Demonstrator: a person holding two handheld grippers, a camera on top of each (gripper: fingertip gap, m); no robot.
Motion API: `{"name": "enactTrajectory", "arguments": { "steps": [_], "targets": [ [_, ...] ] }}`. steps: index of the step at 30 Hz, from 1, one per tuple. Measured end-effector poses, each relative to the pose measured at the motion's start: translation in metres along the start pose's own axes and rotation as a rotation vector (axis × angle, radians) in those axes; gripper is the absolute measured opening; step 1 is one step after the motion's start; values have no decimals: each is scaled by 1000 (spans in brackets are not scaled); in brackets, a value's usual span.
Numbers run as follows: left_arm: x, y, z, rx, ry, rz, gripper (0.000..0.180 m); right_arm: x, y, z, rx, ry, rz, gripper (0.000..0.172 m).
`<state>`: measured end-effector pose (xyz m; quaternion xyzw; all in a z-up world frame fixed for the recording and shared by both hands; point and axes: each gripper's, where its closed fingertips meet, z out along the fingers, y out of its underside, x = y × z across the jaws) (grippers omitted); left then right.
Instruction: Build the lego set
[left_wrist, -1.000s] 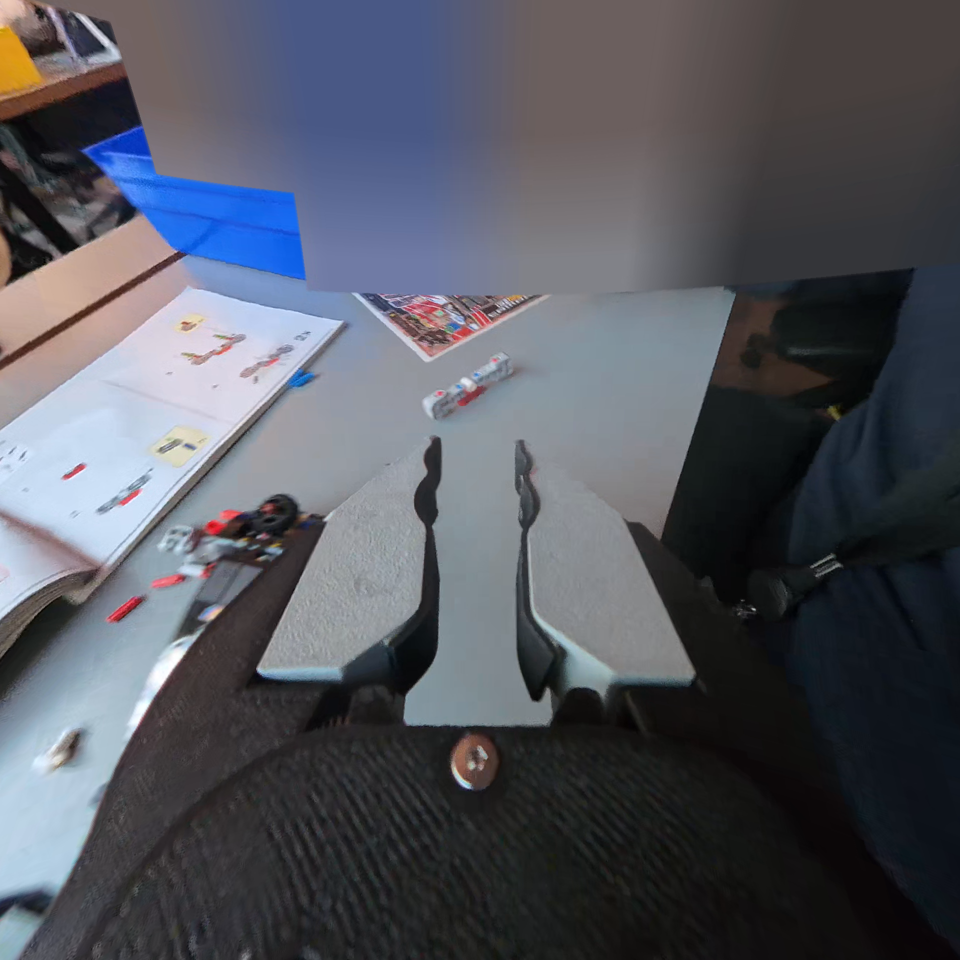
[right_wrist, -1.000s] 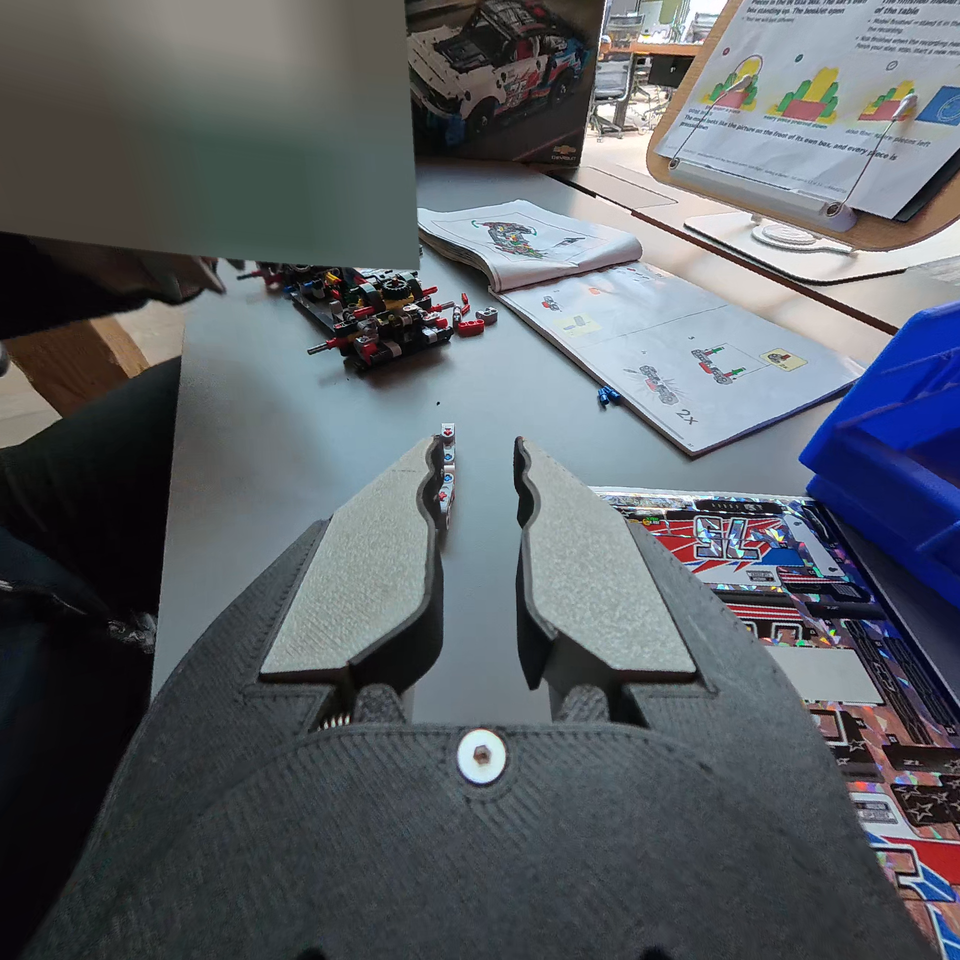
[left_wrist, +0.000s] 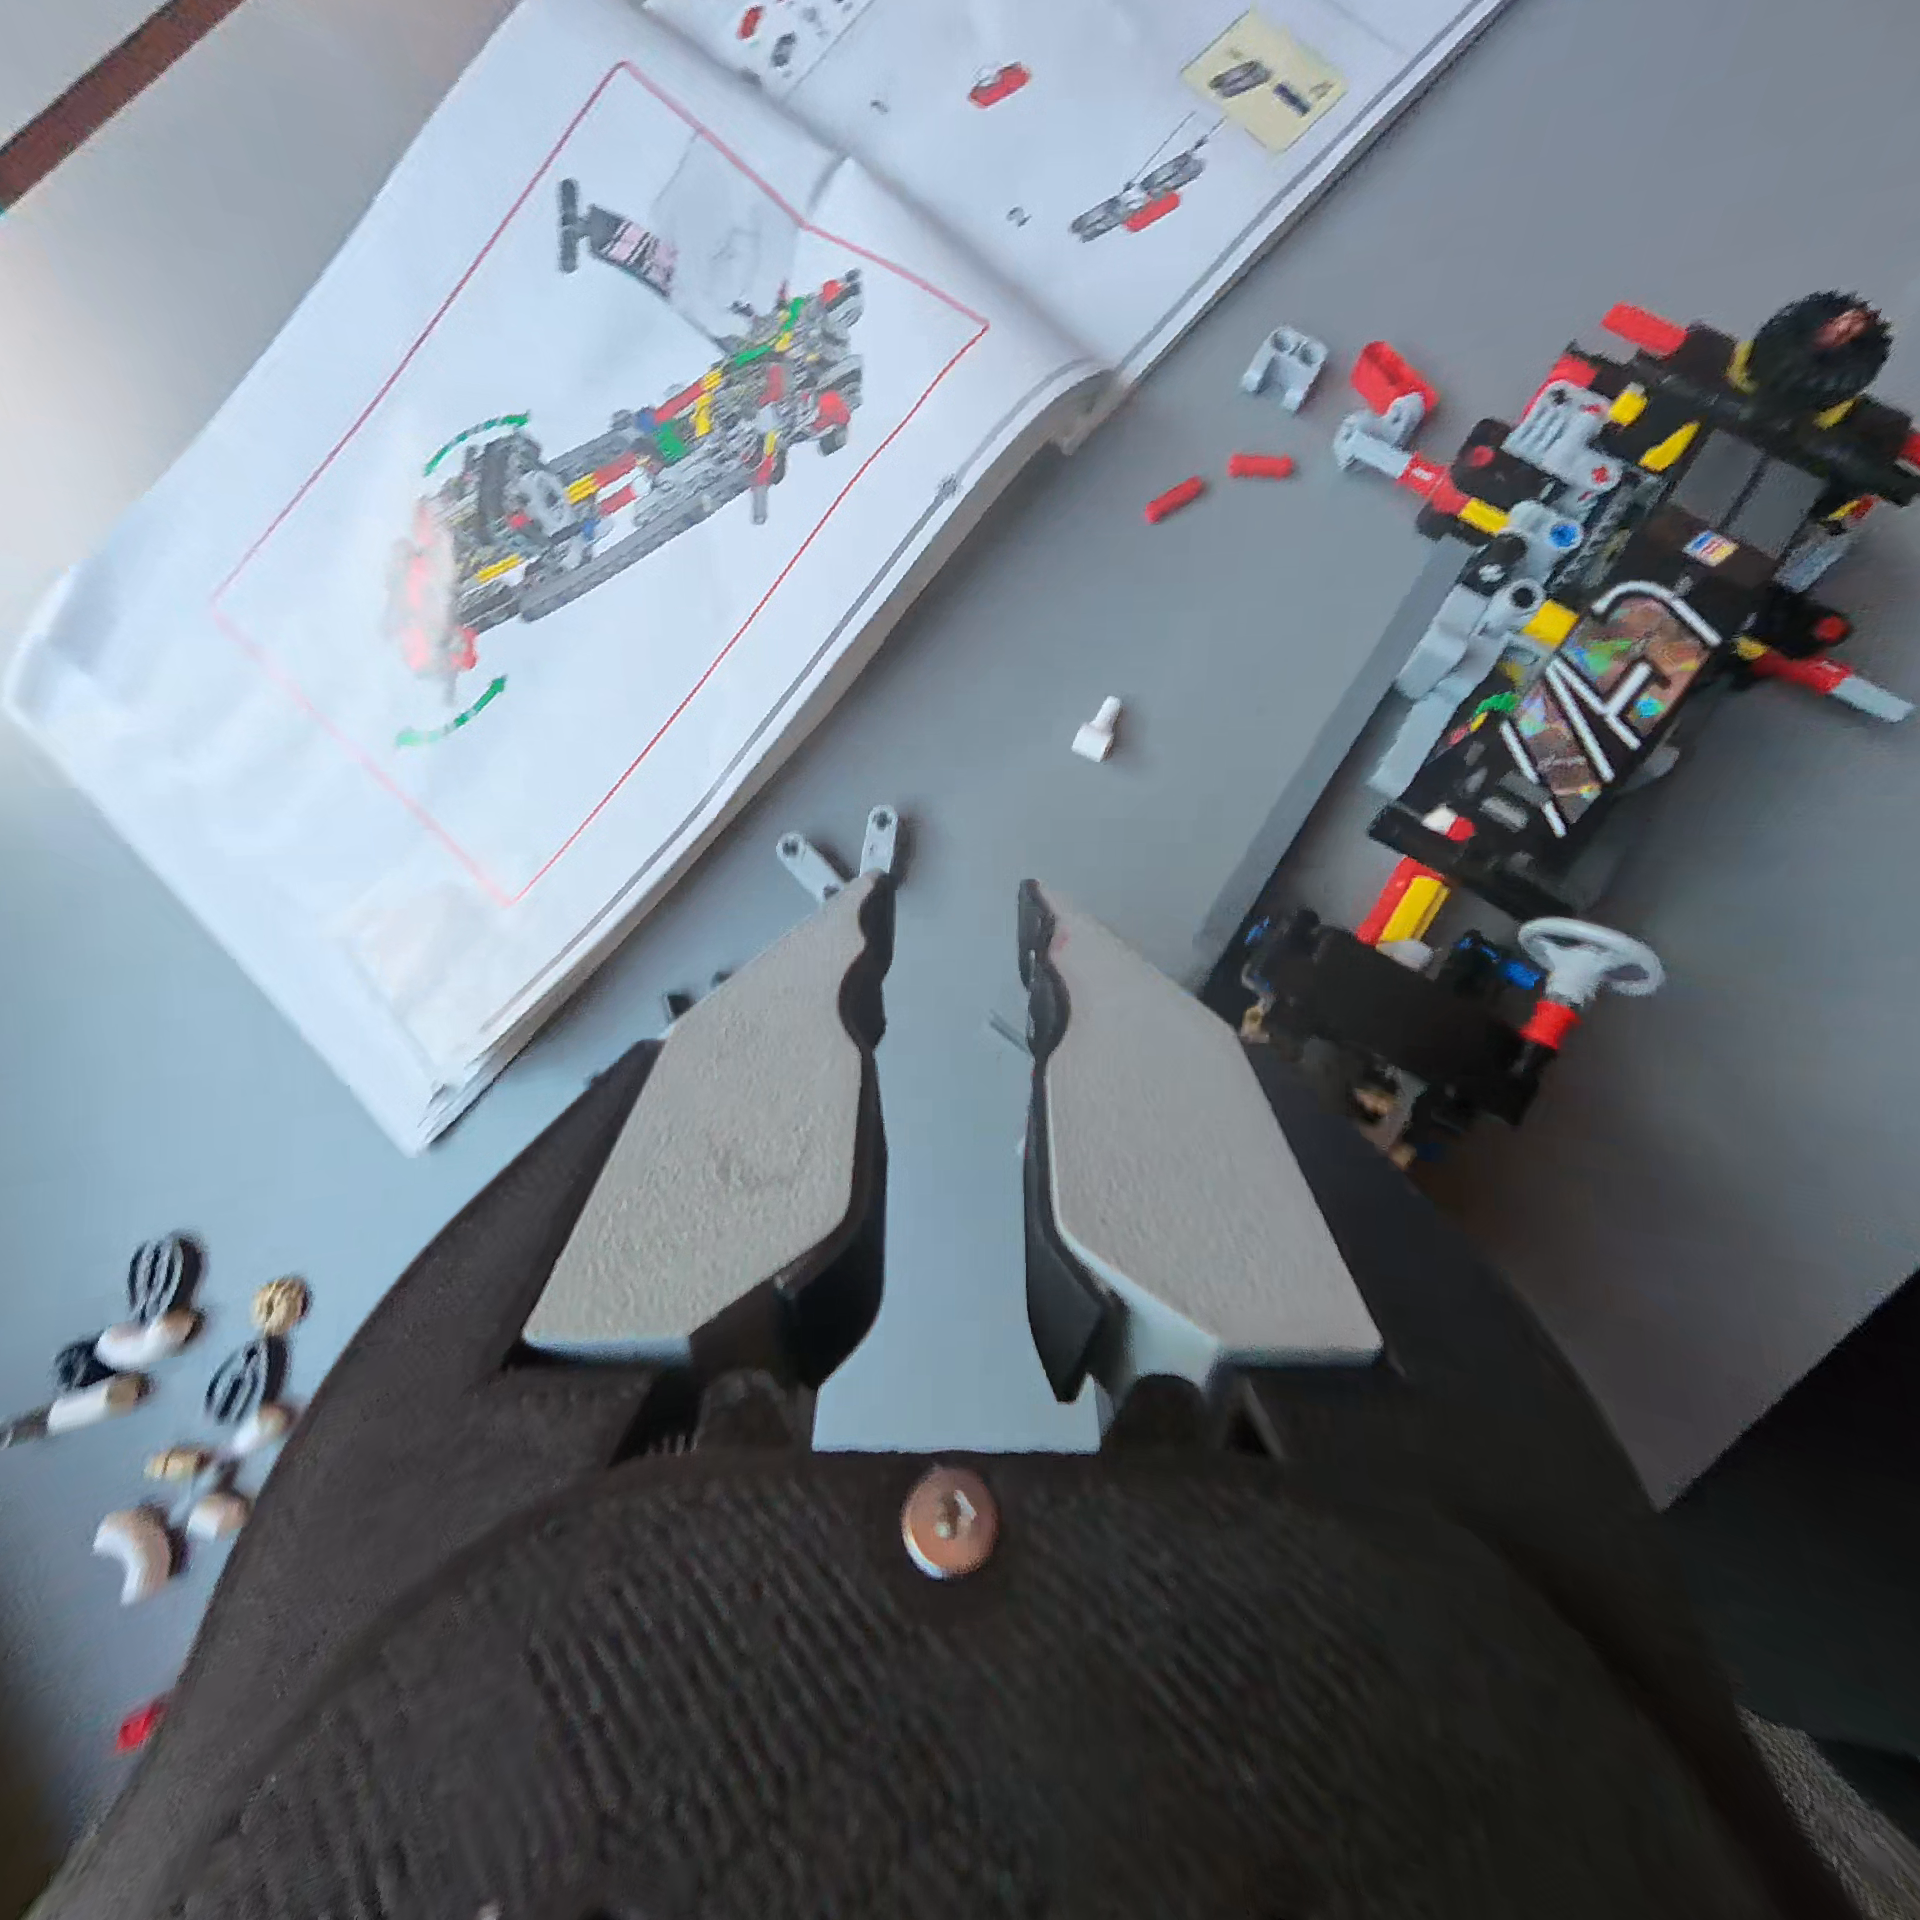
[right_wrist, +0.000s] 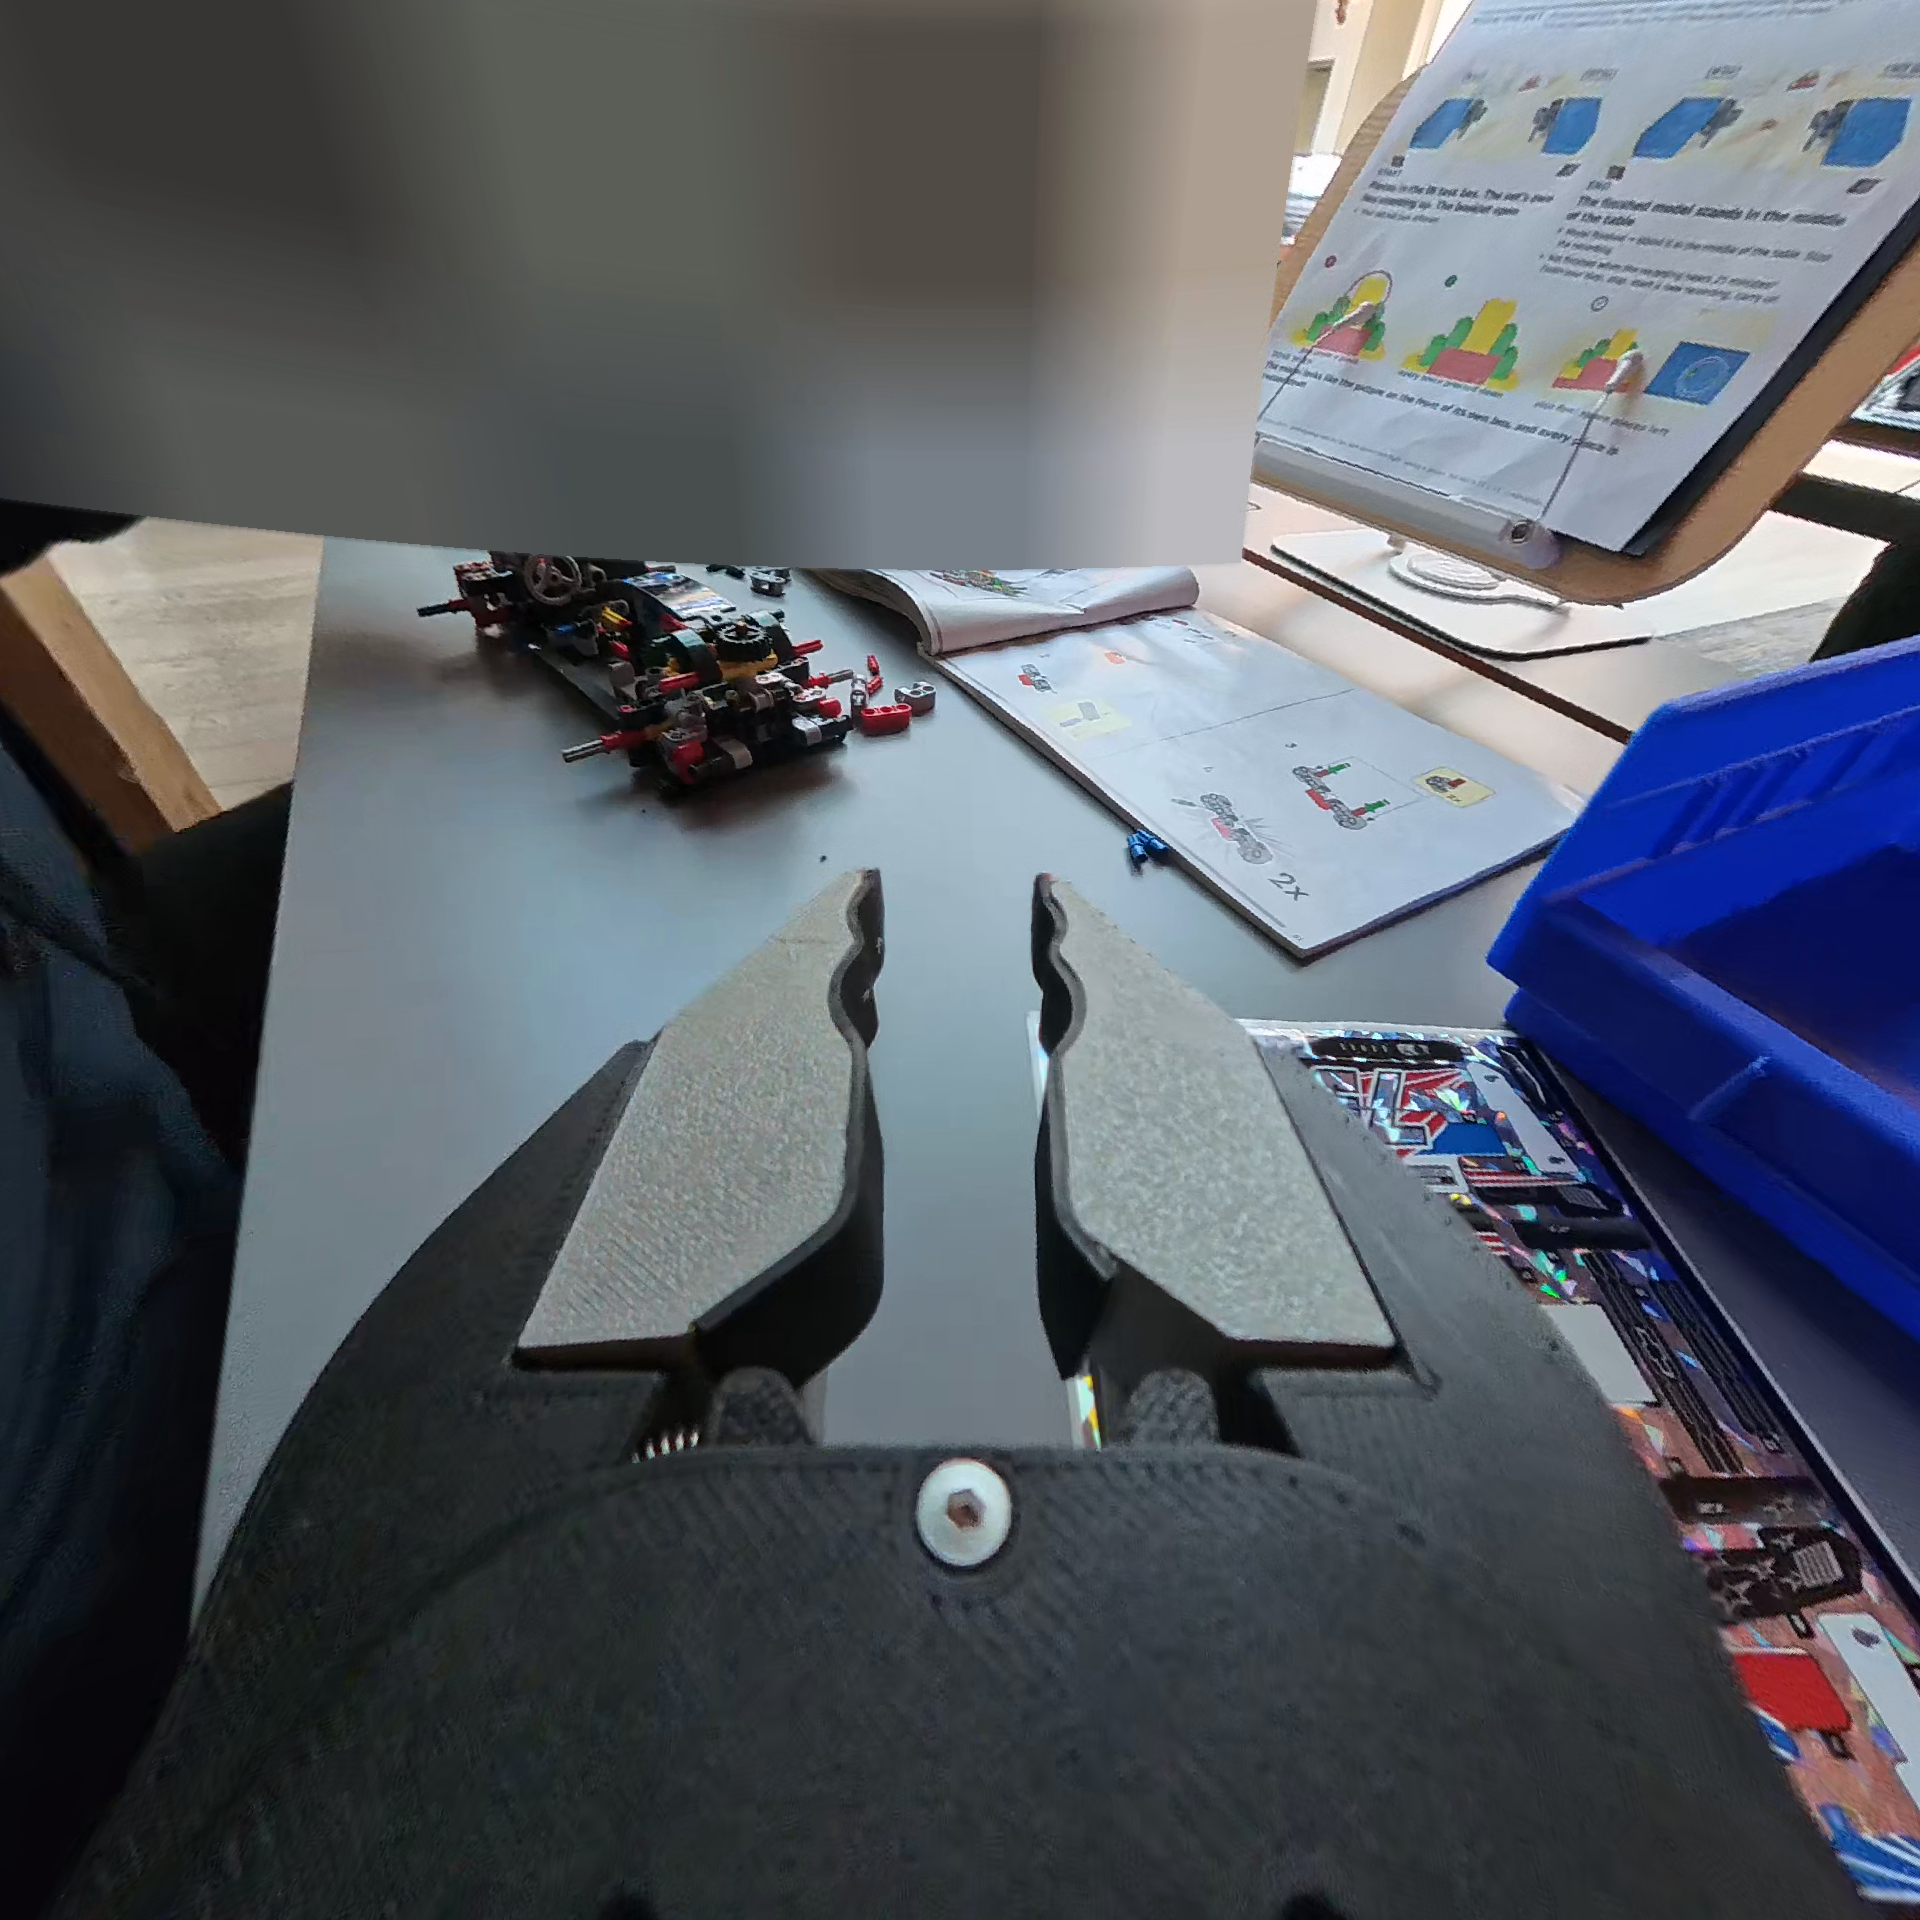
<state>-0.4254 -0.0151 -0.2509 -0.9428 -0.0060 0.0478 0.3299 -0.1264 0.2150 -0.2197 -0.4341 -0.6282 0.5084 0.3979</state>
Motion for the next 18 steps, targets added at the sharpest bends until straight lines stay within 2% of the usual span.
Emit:
{"name": "enactTrajectory", "arguments": {
  "steps": [7,18],
  "targets": [
    [5,-20,37,-18,147,104,21,11,8,4,-57,74,-12,29],
    [31,-13,70,-113,269,183,16,8,7,4,-51,64,-30,27]
  ]
}}
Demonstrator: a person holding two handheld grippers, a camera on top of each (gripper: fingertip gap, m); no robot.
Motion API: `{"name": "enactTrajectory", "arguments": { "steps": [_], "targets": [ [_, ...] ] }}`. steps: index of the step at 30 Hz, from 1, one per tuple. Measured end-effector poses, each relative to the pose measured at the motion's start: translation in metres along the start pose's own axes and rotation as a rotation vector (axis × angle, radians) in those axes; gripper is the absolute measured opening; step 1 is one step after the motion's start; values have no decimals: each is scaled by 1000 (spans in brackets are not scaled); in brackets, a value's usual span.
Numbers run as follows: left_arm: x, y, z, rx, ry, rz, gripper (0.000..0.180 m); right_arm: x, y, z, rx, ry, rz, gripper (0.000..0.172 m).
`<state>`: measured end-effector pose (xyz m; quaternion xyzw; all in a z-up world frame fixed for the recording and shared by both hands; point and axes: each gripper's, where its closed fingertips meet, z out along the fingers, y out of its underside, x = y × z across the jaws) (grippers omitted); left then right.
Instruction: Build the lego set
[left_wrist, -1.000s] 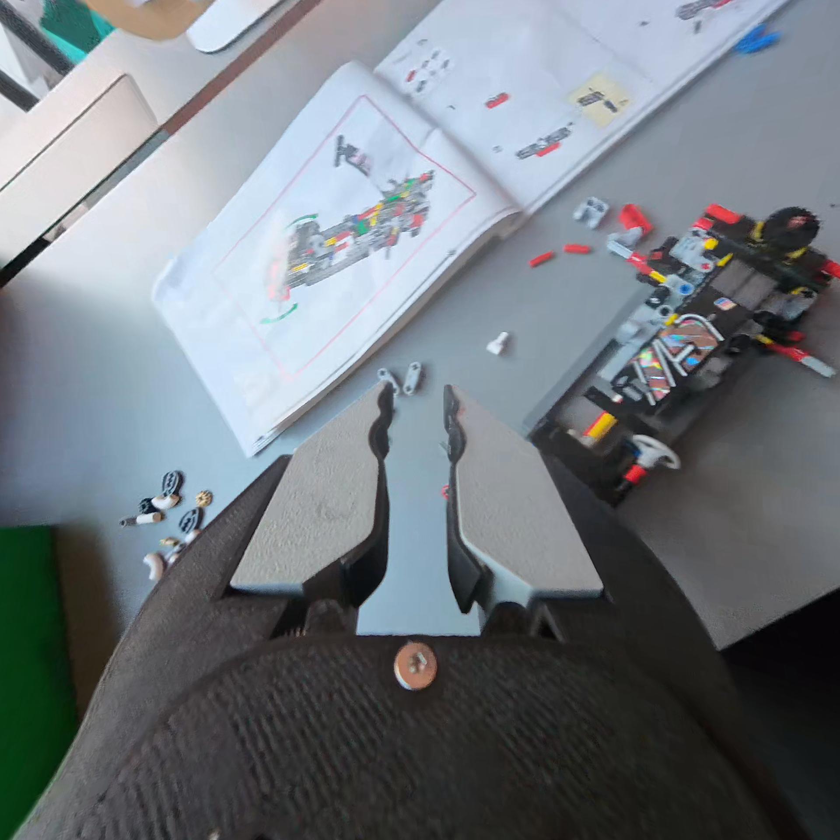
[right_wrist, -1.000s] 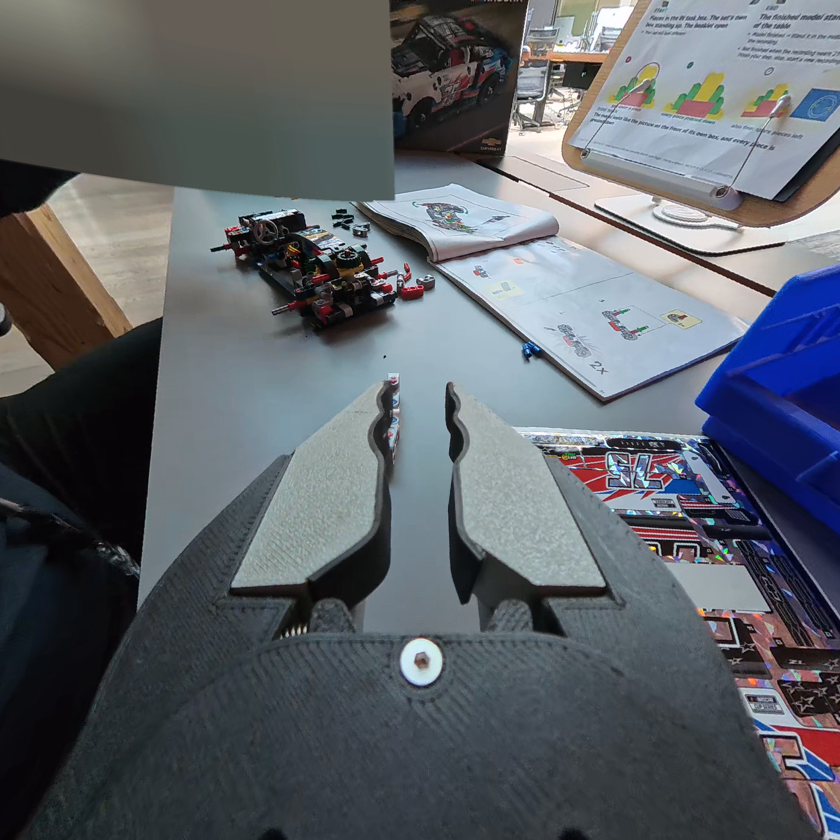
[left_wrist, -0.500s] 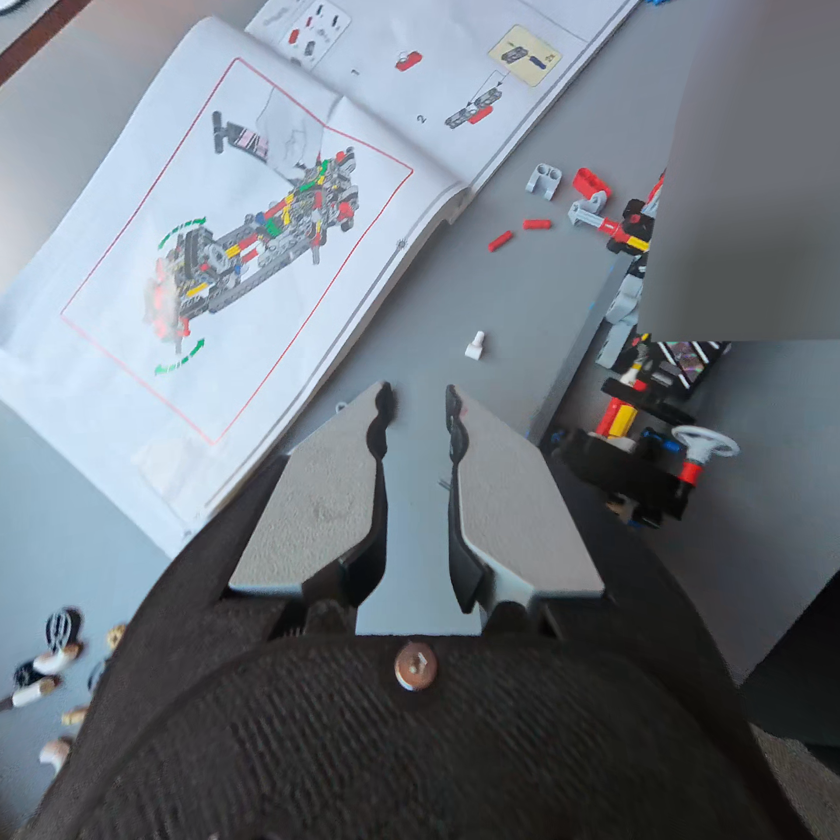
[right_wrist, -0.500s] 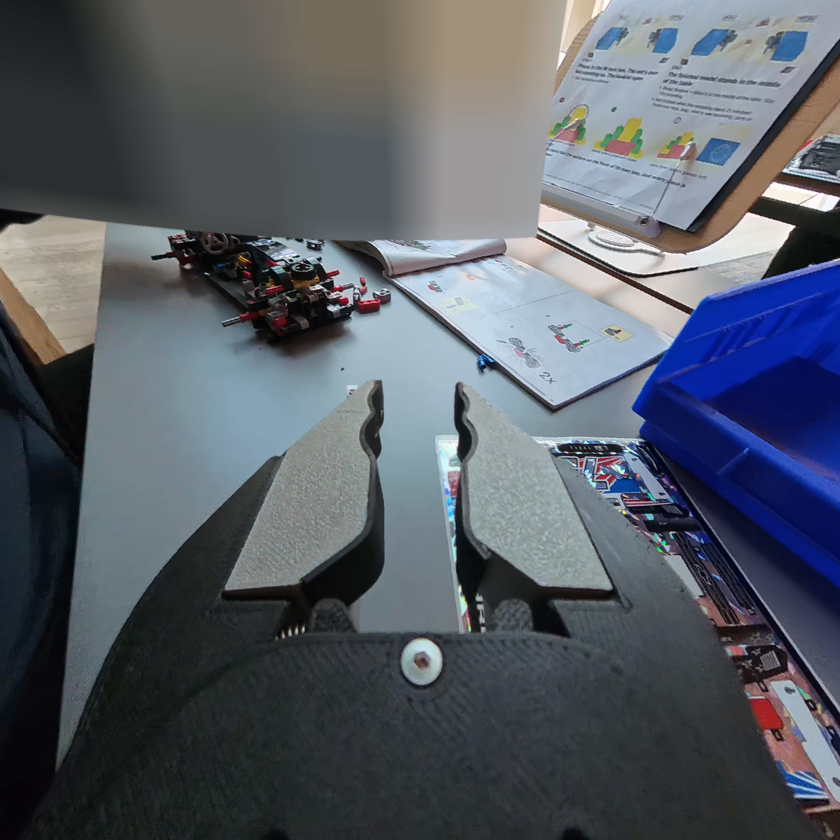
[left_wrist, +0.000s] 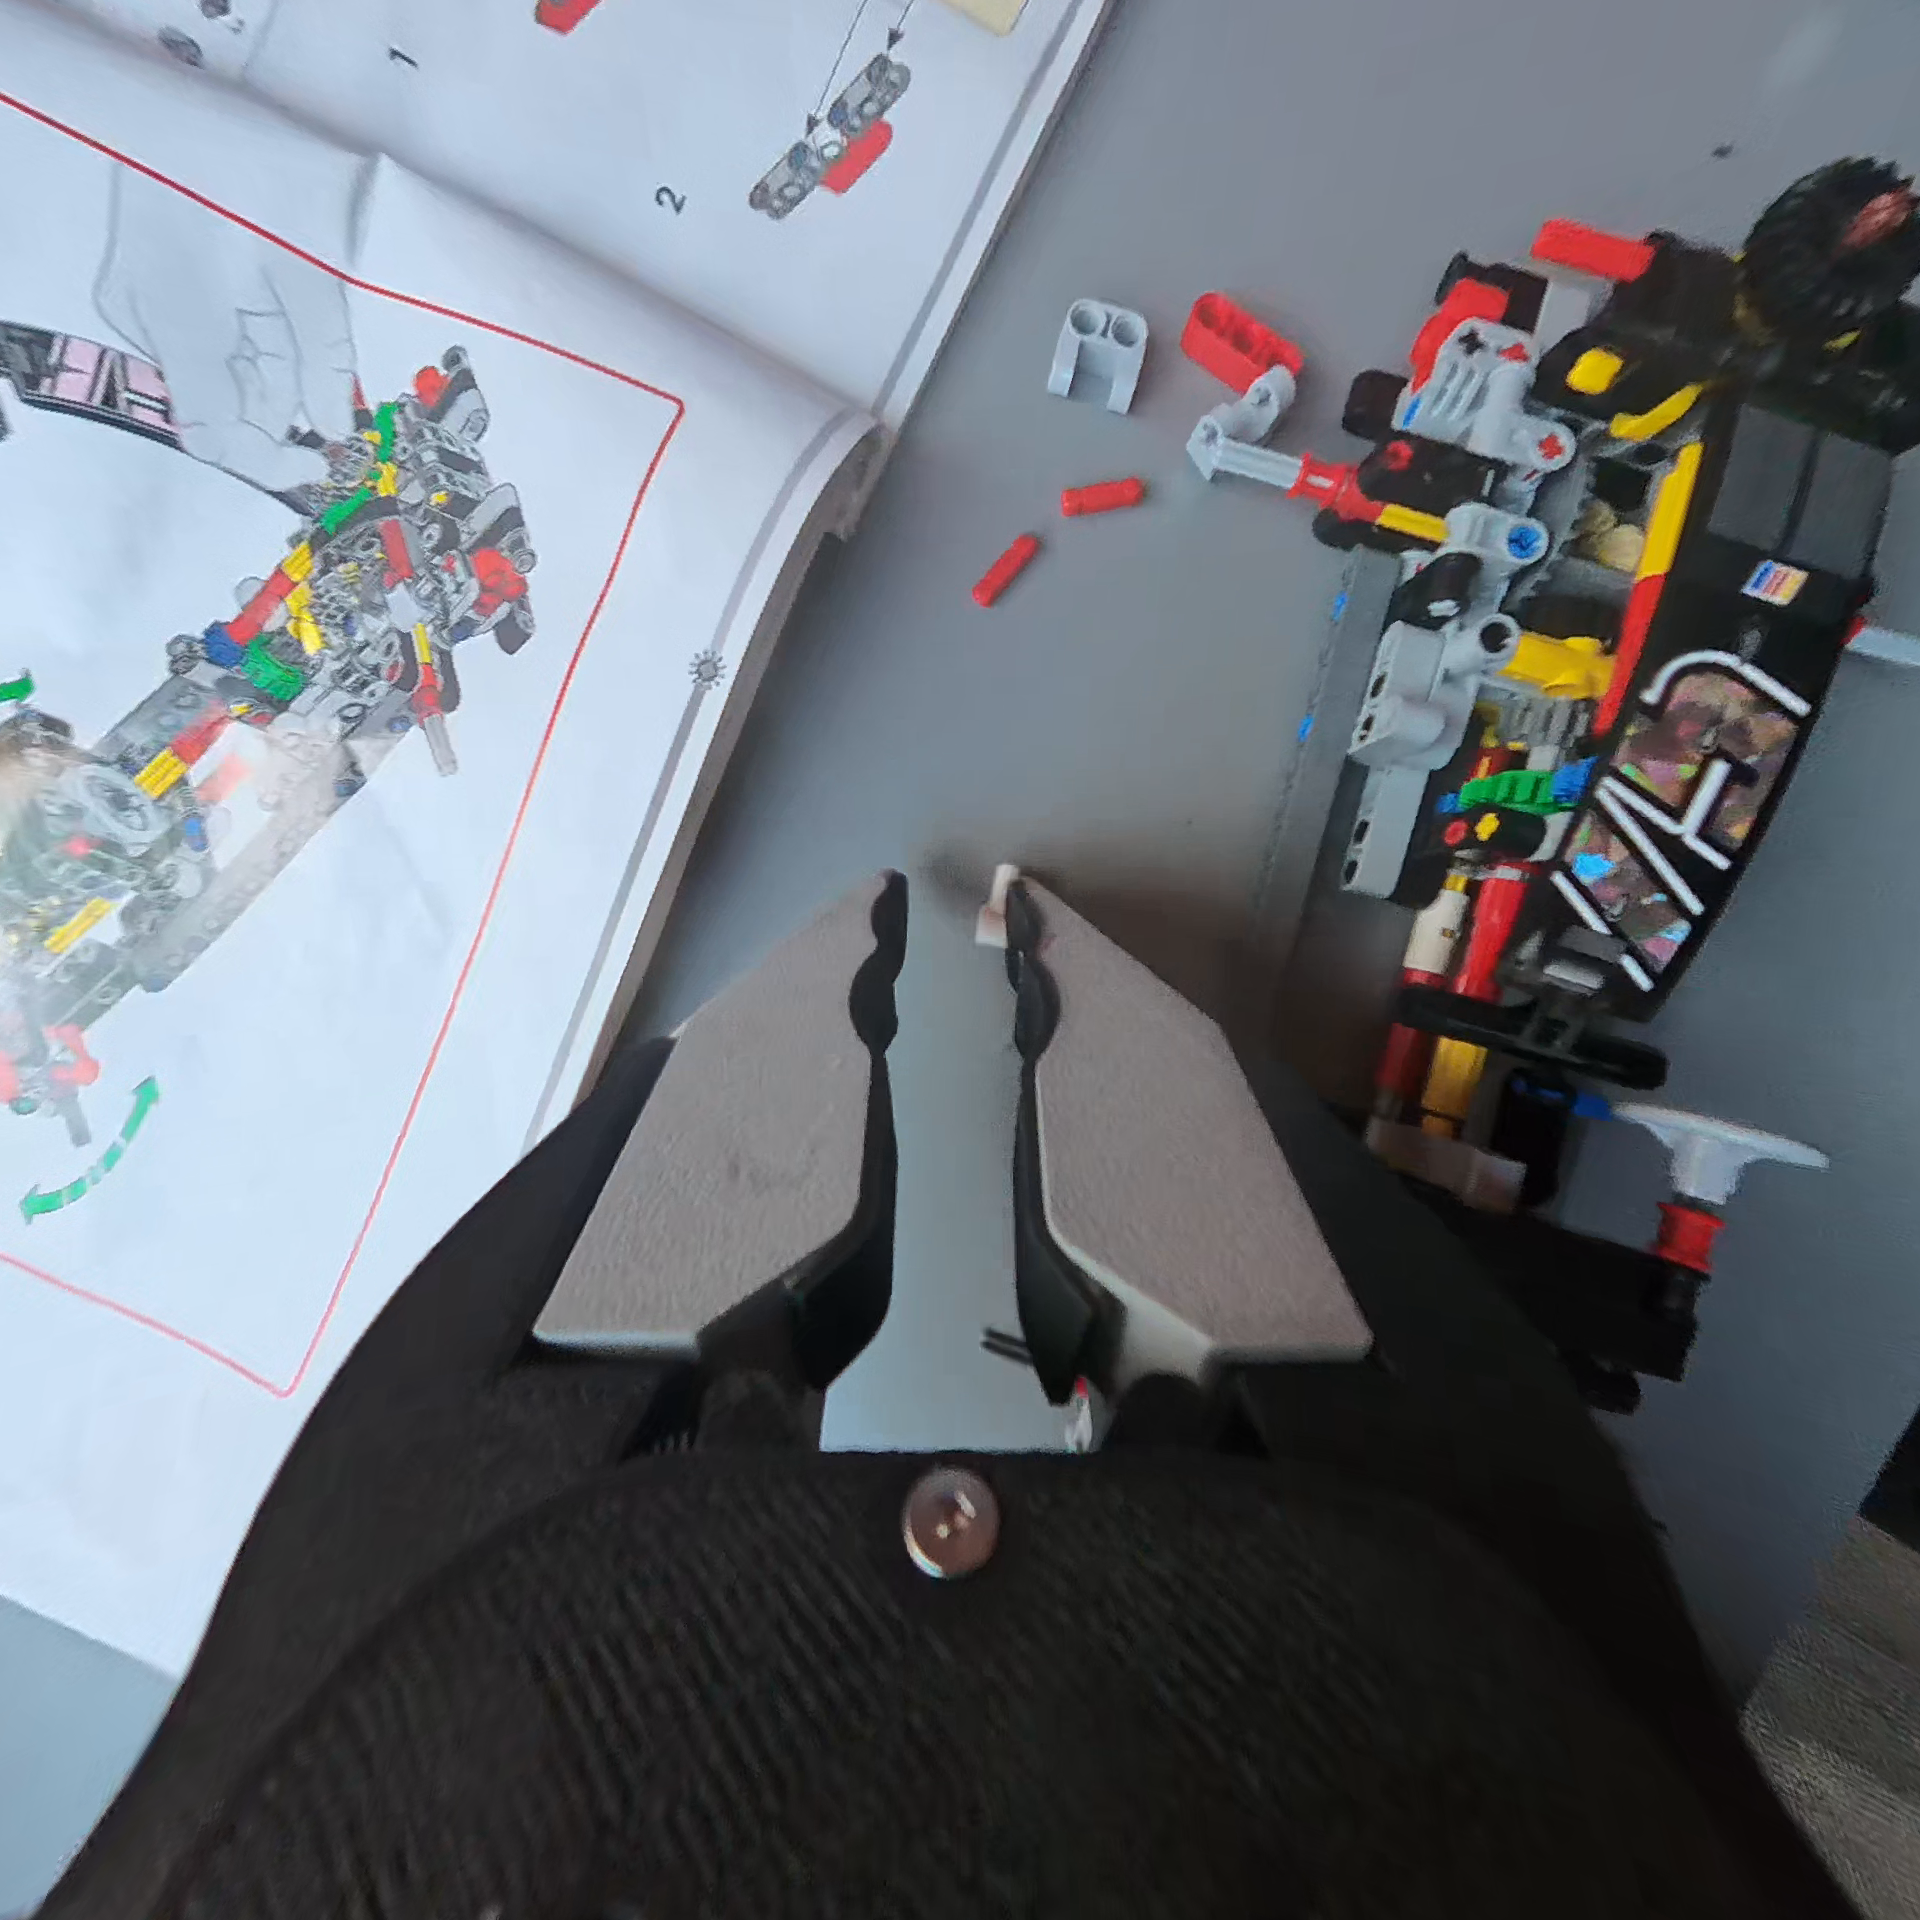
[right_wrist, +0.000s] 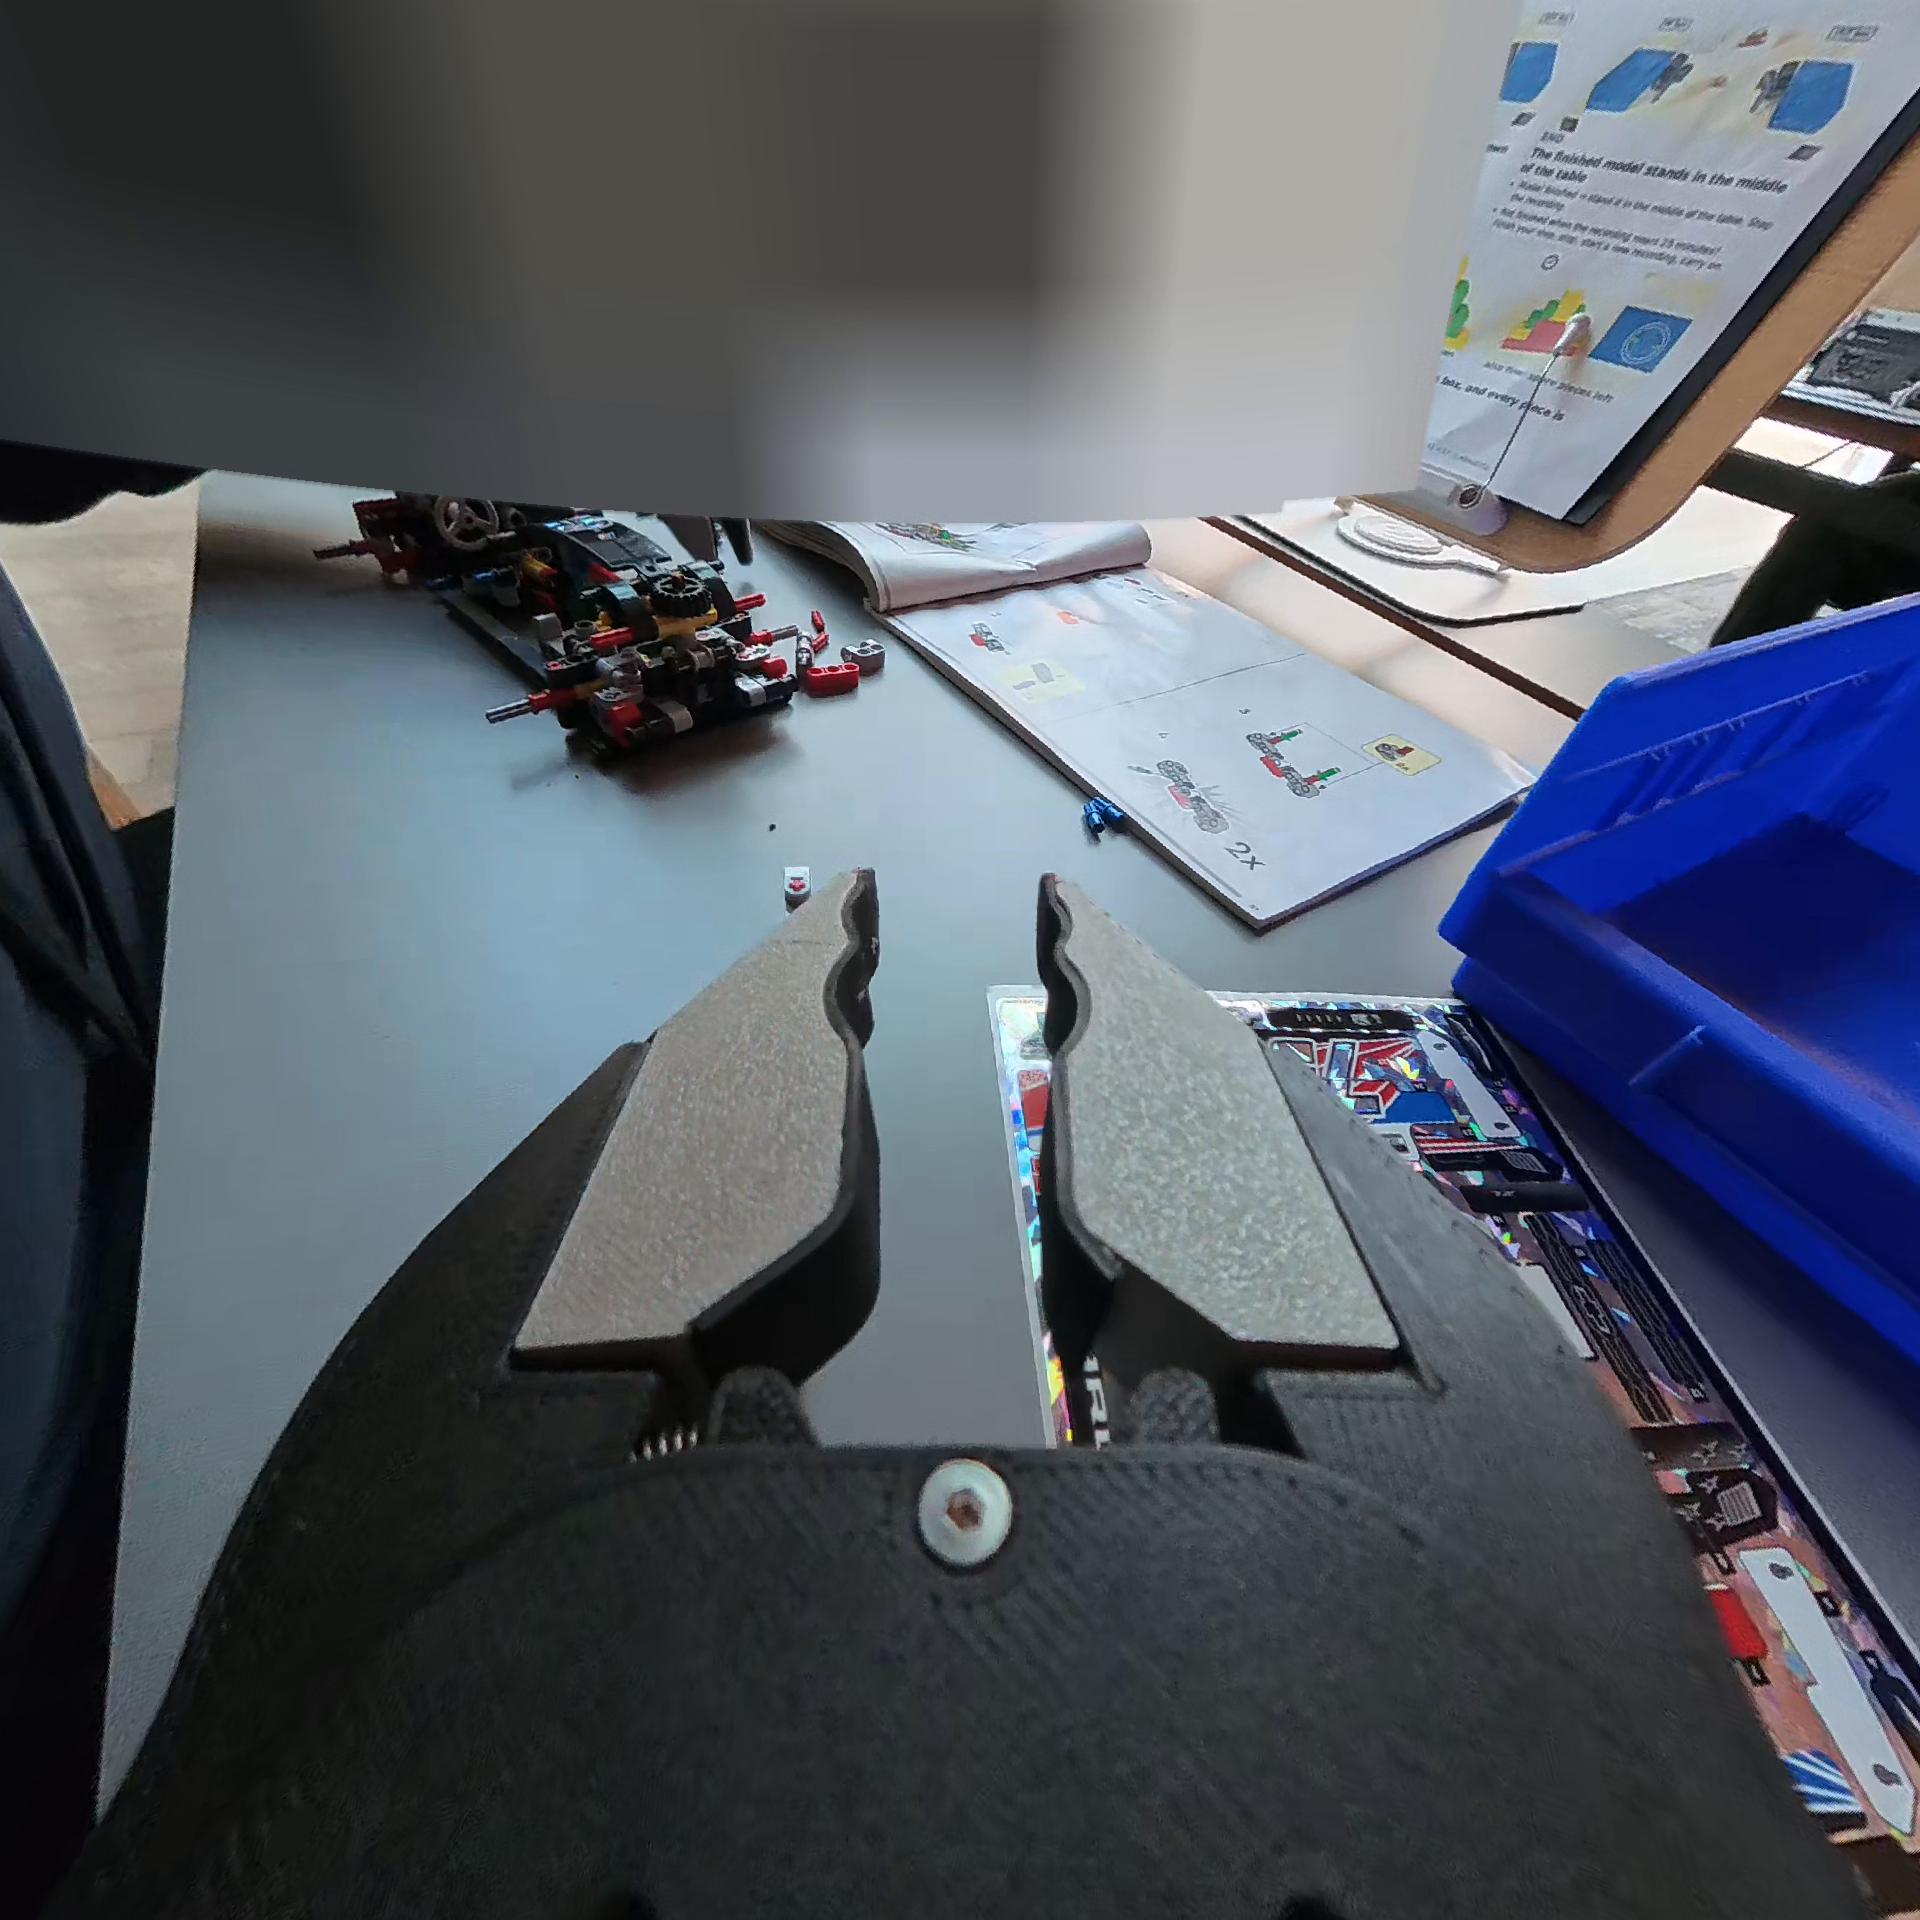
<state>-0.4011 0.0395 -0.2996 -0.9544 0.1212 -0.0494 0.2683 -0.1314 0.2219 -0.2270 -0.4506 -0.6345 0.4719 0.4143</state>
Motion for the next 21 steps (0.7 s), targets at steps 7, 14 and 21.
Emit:
{"name": "enactTrajectory", "arguments": {
  "steps": [7,14,21],
  "targets": [
    [3,0,5,-23,38,-5,13,-1,-3,-2,23,-19,17,26],
    [4,0,6,-7,40,5,7,-1,-1,-1,14,-16,14,24],
    [2,6,-2,-5,31,2,16,-1,0,1,-1,-16,11,24]
  ]
}}
